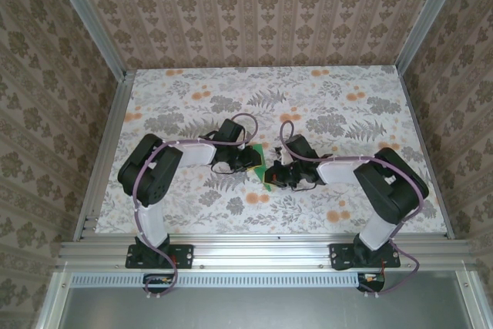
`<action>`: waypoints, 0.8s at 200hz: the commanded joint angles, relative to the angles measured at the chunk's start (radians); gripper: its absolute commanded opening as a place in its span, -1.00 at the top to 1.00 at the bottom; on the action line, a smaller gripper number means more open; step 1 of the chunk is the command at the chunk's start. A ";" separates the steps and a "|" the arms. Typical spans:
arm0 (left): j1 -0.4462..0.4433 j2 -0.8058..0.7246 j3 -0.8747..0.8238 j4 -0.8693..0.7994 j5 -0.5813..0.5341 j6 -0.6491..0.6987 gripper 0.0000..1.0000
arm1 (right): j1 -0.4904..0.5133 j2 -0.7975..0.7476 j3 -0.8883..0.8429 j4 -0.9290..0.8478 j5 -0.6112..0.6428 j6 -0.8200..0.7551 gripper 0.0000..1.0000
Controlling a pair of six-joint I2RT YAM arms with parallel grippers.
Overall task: Fold a paper plane with a square sheet of paper (pick it up from the middle)
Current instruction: Fold the wing for the fifth time at the center of the table.
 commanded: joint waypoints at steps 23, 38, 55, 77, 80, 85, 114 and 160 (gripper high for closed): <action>-0.005 0.042 0.005 -0.074 -0.027 0.029 0.55 | -0.001 0.043 -0.025 -0.051 -0.055 0.012 0.98; -0.006 0.043 0.009 -0.076 -0.024 0.030 0.55 | -0.001 0.077 -0.045 -0.040 -0.049 0.016 0.98; -0.007 0.043 0.012 -0.081 -0.024 0.032 0.55 | -0.001 0.097 -0.061 -0.036 -0.042 0.016 0.98; -0.007 0.043 0.012 -0.082 -0.024 0.033 0.55 | -0.002 0.089 -0.062 -0.052 -0.049 0.015 0.98; -0.007 0.042 0.011 -0.082 -0.024 0.036 0.55 | -0.002 0.084 -0.062 -0.053 -0.051 0.017 0.98; -0.008 0.043 0.012 -0.082 -0.023 0.035 0.55 | -0.002 0.071 -0.061 -0.057 -0.055 0.020 0.97; -0.010 0.043 0.010 -0.082 -0.023 0.036 0.55 | -0.003 -0.017 -0.048 -0.085 -0.064 0.023 0.97; -0.012 0.048 0.016 -0.082 -0.018 0.036 0.56 | -0.003 0.084 -0.054 -0.116 -0.035 0.002 0.97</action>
